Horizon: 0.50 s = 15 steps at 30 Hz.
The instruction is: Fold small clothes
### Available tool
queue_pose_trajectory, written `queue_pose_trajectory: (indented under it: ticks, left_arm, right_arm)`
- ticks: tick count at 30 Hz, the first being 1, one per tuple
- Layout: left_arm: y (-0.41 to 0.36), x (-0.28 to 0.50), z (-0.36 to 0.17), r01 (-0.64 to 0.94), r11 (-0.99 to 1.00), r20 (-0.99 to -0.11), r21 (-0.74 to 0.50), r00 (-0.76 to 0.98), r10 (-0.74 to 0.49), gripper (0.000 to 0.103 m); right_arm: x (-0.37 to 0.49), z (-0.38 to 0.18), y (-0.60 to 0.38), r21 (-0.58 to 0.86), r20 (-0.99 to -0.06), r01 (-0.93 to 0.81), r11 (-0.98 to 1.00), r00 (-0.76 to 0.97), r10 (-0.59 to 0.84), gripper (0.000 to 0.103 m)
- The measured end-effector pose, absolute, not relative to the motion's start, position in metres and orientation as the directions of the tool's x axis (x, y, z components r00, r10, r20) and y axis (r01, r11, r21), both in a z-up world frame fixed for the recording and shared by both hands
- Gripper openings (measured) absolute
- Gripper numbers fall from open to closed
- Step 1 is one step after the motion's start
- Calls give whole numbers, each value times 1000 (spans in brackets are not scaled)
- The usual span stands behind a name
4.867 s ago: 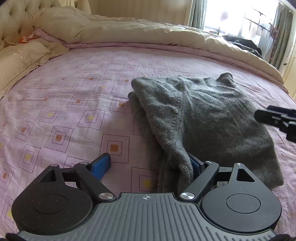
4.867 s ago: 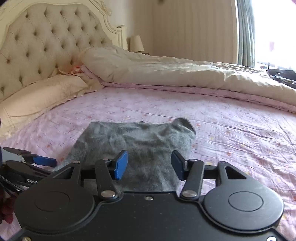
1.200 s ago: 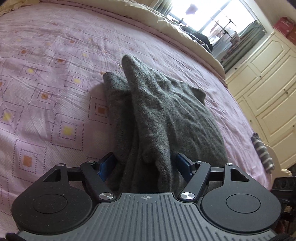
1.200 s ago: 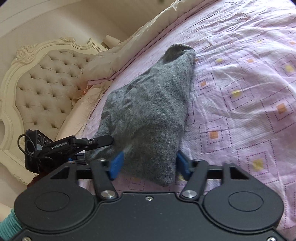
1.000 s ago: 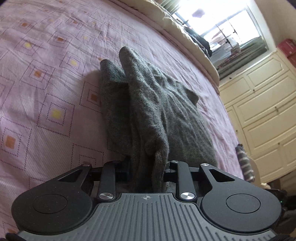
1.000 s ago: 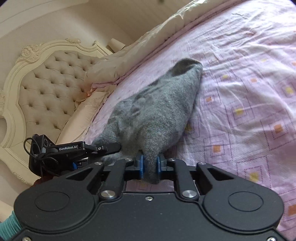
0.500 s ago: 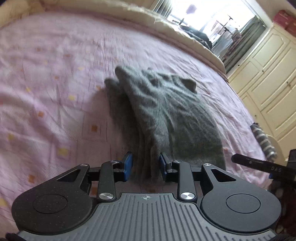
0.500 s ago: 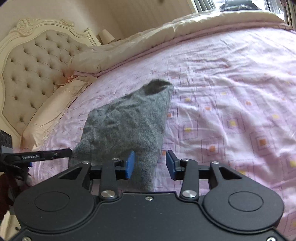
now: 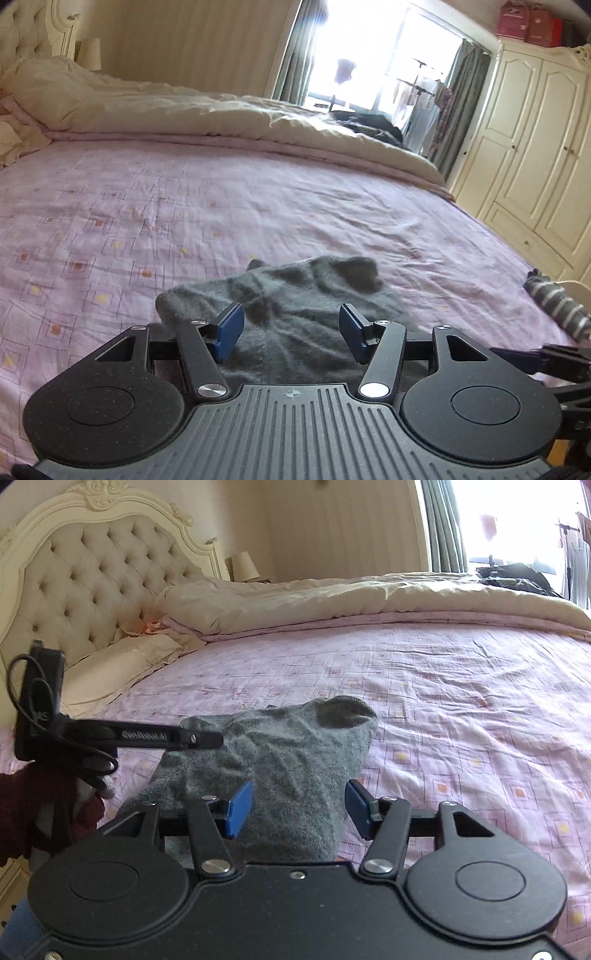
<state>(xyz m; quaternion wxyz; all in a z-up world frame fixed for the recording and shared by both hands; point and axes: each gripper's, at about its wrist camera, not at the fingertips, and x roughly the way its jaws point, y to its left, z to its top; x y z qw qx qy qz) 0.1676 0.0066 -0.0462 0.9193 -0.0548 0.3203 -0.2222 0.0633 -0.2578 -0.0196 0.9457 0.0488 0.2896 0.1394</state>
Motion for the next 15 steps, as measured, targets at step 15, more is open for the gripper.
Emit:
queue_pose_trajectory:
  ticks: [15]
  left_arm:
    - [39, 163, -82, 262, 927, -629, -270, 681, -375, 57]
  right_arm:
    - [161, -75, -232, 145, -579, -264, 954, 759, 298, 62]
